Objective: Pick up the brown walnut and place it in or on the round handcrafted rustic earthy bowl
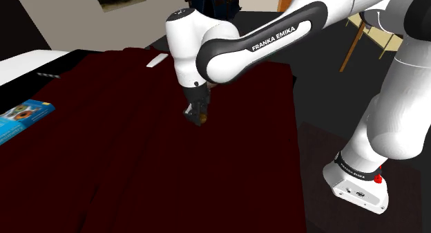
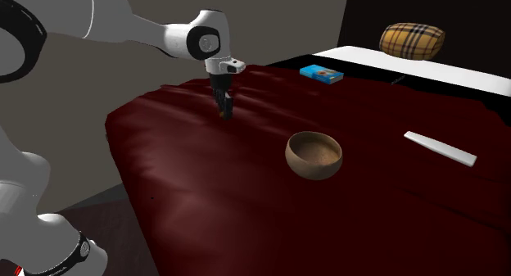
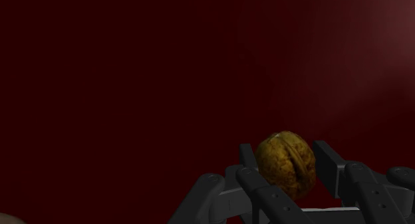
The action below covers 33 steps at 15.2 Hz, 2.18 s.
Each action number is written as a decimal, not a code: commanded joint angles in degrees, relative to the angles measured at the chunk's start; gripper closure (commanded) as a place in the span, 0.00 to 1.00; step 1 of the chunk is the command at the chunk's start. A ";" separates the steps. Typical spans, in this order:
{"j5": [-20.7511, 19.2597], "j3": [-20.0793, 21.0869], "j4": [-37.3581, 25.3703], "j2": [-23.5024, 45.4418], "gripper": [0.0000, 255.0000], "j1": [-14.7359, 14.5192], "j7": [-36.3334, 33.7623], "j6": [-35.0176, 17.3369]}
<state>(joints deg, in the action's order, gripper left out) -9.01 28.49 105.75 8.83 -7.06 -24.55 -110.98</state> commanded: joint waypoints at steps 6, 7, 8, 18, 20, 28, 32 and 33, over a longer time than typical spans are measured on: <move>0.83 0.15 -4.03 -1.16 1.00 0.06 0.84 5.00; 0.91 0.17 -4.67 -1.27 1.00 0.05 0.94 5.74; 0.99 0.19 -5.33 -1.38 1.00 0.05 1.04 6.47; 1.29 0.37 -12.77 -1.60 1.00 -0.18 1.70 14.08; 1.28 0.40 -13.72 -1.54 1.00 -0.23 1.75 14.99; -0.16 -3.68 -18.81 2.26 1.00 4.75 11.01 15.69; -1.22 -5.47 -23.39 5.60 1.00 6.88 15.27 16.70; -1.51 -5.90 -24.78 6.59 1.00 7.35 16.30 17.05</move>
<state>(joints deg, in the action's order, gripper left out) -10.24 23.04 82.18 14.48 -0.26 -9.41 -94.14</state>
